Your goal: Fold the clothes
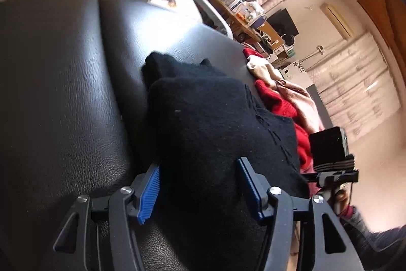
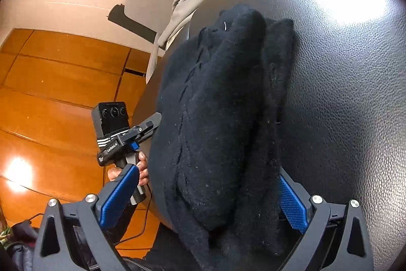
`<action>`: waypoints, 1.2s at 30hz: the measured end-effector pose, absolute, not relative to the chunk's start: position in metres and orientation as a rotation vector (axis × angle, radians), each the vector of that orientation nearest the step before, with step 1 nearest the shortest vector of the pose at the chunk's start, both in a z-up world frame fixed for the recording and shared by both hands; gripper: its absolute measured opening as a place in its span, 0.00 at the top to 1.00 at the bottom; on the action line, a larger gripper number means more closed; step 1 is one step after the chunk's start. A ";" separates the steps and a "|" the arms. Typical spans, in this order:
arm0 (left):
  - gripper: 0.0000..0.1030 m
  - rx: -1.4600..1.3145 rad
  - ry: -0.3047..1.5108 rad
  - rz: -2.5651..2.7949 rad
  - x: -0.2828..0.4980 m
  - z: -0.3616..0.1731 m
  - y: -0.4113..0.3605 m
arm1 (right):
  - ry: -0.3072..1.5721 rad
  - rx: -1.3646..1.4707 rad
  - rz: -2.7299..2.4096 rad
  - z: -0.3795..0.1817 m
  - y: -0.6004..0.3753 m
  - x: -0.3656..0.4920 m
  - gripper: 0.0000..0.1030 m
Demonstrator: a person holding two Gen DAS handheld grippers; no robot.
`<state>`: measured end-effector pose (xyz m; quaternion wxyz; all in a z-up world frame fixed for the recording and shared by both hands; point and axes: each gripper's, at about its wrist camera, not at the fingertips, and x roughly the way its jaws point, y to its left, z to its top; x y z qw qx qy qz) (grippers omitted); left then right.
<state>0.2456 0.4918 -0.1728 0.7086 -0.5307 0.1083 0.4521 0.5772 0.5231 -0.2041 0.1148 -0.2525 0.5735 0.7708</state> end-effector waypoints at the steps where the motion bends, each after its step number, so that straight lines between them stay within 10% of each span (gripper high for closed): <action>1: 0.41 -1.161 0.254 1.000 0.248 -0.171 0.494 | 1.674 -0.746 2.259 -0.204 0.522 0.578 0.00; 11: 0.24 -1.091 0.315 1.029 0.272 -0.169 0.508 | 1.630 -0.798 2.246 -0.203 0.513 0.580 0.05; 16: 0.10 -1.026 0.399 1.057 0.293 -0.166 0.514 | 1.739 -0.759 2.176 -0.222 0.511 0.596 0.64; 21: 0.14 -1.020 0.429 1.101 0.301 -0.163 0.517 | 1.757 -0.735 2.184 -0.224 0.510 0.599 0.64; 26: 0.38 -1.021 0.426 1.106 0.299 -0.162 0.514 | 1.663 -0.765 2.247 -0.217 0.501 0.591 0.59; 36: 0.41 -1.010 0.429 1.157 0.301 -0.161 0.508 | 1.501 -0.784 2.355 -0.206 0.490 0.576 0.32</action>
